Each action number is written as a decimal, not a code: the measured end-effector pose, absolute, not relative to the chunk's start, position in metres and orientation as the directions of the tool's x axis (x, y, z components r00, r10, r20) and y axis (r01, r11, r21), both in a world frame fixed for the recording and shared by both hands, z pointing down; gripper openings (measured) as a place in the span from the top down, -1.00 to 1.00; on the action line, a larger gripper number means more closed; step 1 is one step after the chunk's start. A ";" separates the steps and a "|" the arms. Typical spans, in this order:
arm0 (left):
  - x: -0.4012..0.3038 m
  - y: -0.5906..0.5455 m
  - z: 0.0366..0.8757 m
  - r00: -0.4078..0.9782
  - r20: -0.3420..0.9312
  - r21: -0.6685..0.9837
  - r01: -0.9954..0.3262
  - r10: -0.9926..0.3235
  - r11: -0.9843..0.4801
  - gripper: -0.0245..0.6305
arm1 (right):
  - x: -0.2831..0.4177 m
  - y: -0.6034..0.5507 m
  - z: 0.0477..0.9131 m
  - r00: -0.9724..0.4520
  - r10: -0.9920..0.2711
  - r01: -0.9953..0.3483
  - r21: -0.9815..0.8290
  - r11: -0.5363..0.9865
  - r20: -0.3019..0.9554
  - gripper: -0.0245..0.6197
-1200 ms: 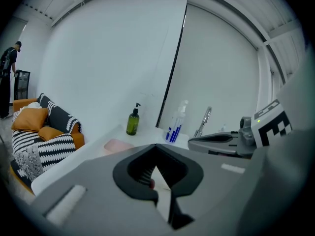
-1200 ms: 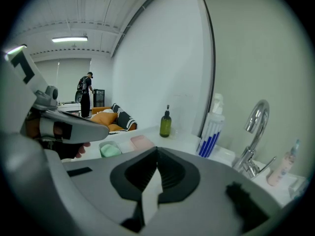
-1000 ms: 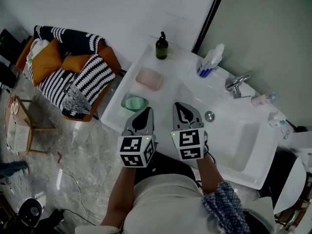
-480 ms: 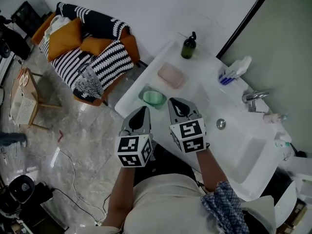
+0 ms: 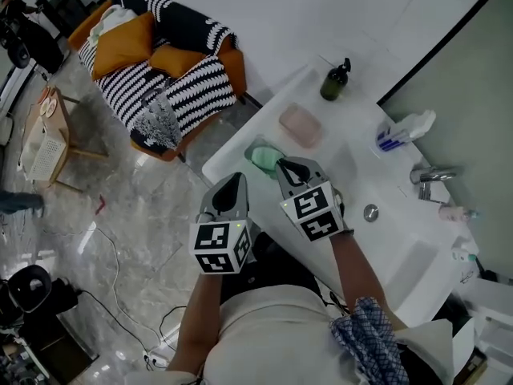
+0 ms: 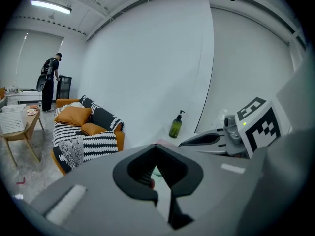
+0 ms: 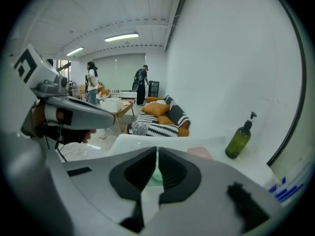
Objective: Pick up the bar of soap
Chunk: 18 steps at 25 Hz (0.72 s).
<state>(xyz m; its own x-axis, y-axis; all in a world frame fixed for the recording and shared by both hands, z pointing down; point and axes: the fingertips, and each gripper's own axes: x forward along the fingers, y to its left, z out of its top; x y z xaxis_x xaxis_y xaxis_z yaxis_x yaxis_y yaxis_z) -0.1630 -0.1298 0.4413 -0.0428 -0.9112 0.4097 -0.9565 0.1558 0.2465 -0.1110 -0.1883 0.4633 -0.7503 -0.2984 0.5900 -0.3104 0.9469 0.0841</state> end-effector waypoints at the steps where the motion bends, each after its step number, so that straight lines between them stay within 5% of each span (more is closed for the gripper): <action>1: -0.164 -0.129 0.443 -0.045 0.412 0.250 -0.955 -0.910 0.160 0.90 | -0.112 -0.188 0.466 -0.746 -0.287 -0.294 0.089 0.952 0.601 0.87; 18: -0.180 -0.126 0.457 -0.052 0.450 0.247 -0.952 -0.891 0.181 0.90 | -0.132 -0.195 0.504 -0.680 -0.092 0.025 0.148 0.989 0.728 0.41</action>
